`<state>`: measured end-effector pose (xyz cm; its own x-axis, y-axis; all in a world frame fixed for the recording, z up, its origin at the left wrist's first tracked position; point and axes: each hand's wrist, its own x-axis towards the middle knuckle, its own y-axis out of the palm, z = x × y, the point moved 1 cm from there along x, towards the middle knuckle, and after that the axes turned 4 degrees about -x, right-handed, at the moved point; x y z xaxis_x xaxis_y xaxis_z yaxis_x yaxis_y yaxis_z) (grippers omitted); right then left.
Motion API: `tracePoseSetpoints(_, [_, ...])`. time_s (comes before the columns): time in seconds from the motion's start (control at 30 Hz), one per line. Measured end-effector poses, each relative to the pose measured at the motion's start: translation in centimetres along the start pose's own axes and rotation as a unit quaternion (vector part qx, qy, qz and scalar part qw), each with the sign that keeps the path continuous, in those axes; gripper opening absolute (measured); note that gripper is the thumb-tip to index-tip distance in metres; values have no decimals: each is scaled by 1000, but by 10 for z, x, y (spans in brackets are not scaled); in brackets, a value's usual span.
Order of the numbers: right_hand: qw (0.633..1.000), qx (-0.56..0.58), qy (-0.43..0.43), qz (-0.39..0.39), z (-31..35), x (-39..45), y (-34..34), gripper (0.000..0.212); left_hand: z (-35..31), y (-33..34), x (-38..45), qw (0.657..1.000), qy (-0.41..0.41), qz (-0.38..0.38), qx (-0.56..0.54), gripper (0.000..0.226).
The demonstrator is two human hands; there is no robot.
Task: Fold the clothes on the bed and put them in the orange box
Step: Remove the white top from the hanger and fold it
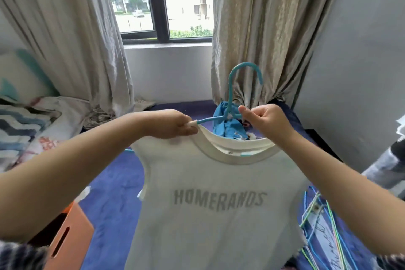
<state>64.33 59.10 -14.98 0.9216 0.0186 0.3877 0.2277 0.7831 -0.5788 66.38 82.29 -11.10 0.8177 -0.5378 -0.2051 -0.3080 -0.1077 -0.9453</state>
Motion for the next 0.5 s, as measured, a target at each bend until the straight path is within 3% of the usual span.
tracePoseSetpoints(0.1, [999, -25, -6, 45, 16, 1, -21, 58, -2, 6, -10, 993, 41, -105, -44, 36])
tracePoseSetpoints(0.2, [992, -59, -1, 109, 42, -4, -29, 50, -21, 10, -12, 989, 78, -120, -41, 36])
tracePoseSetpoints(0.33, [998, -42, 47, 30, 46, -5, -27, 47, -38, 8, -12, 980, 128, -152, -10, 34])
tracePoseSetpoints(0.43, [996, -68, 54, -33, 40, -13, -24, 35, -42, 8, -9, 974, 136, -174, 45, 48])
tracePoseSetpoints(0.5, [994, -68, 66, -53, 34, -17, -27, 42, -43, 6, -6, 971, 130, -179, 87, 51])
